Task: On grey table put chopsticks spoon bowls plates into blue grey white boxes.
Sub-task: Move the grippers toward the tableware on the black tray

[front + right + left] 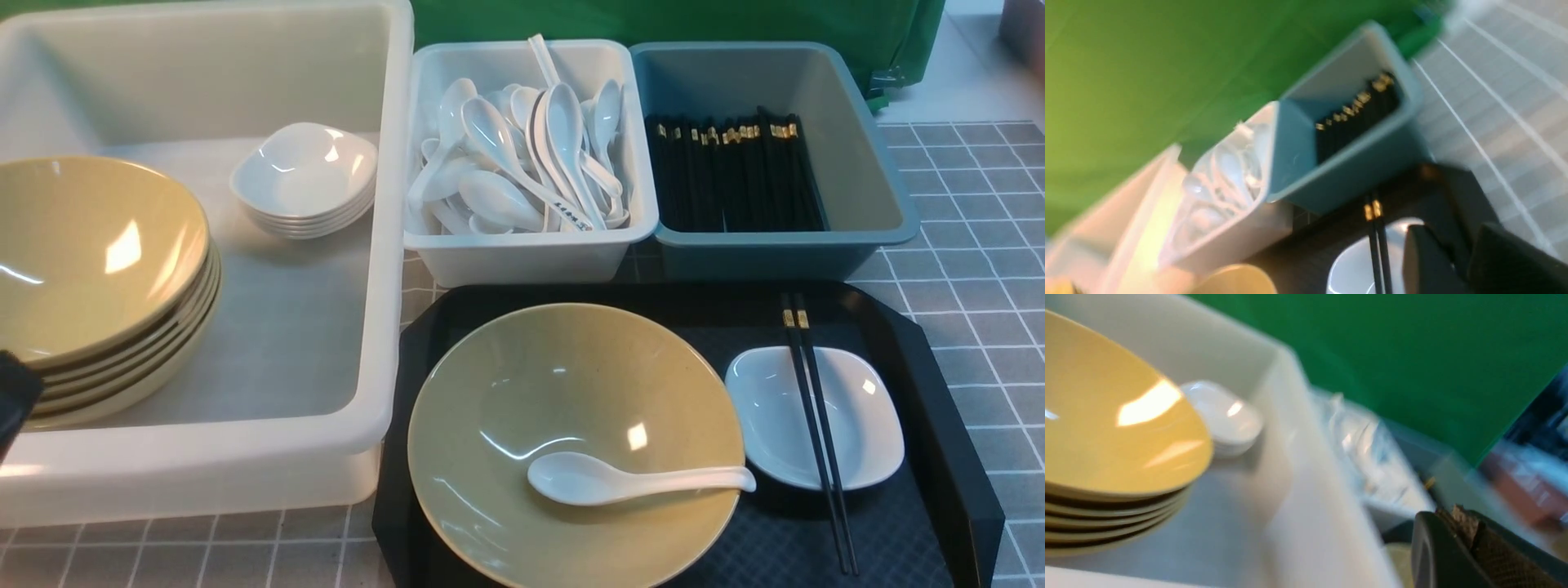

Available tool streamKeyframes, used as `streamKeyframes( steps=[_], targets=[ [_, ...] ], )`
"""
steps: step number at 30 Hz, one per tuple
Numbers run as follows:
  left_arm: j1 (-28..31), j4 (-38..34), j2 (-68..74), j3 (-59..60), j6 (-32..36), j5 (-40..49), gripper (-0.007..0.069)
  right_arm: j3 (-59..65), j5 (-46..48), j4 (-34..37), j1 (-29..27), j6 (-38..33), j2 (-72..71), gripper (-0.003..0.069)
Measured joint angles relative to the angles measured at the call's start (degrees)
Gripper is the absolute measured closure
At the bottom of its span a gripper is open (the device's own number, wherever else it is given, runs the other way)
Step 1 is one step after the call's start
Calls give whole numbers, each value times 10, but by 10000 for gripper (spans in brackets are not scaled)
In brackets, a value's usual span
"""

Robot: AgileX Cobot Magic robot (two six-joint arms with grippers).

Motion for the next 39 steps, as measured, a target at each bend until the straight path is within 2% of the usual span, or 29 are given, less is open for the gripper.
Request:
streamKeyframes(
  steps=[3,7,8,10,13,16,20,23,26,30,33,34,35,36,39],
  targets=[
    [0,89,110,-79,11,102,636,-98,74,0,24,-117,102,613],
    [-9,177,215,-160,28,214,636,-251,229,0,43,-273,258,626],
    [-12,183,224,-166,29,223,636,-257,237,0,44,-280,265,626],
    [-38,209,265,-194,37,258,636,-322,330,0,45,-339,345,626],
    [-94,221,313,-218,45,277,636,-363,393,0,48,-369,424,626],
    [-159,221,358,-239,59,279,636,-377,408,0,66,-376,487,624],
    [-250,222,423,-278,65,279,636,-377,404,0,120,-374,559,619],
    [-331,228,489,-321,67,274,636,-378,371,-1,157,-335,606,597],
    [-373,234,524,-344,67,272,636,-386,353,-1,163,-303,644,556],
    [-434,251,567,-365,67,267,636,-405,342,-10,165,-263,693,447],
    [-481,271,594,-368,67,265,636,-424,315,-13,165,-216,741,276],
    [-494,273,601,-368,67,265,636,-431,306,-13,165,-199,759,229],
    [-497,273,601,-368,67,265,636,-432,304,-13,165,-196,762,220],
    [-511,273,608,-368,67,264,636,-441,292,-15,165,-177,784,152],
    [-526,273,609,-364,67,260,636,-456,290,-24,165,-156,820,102]
  ],
)
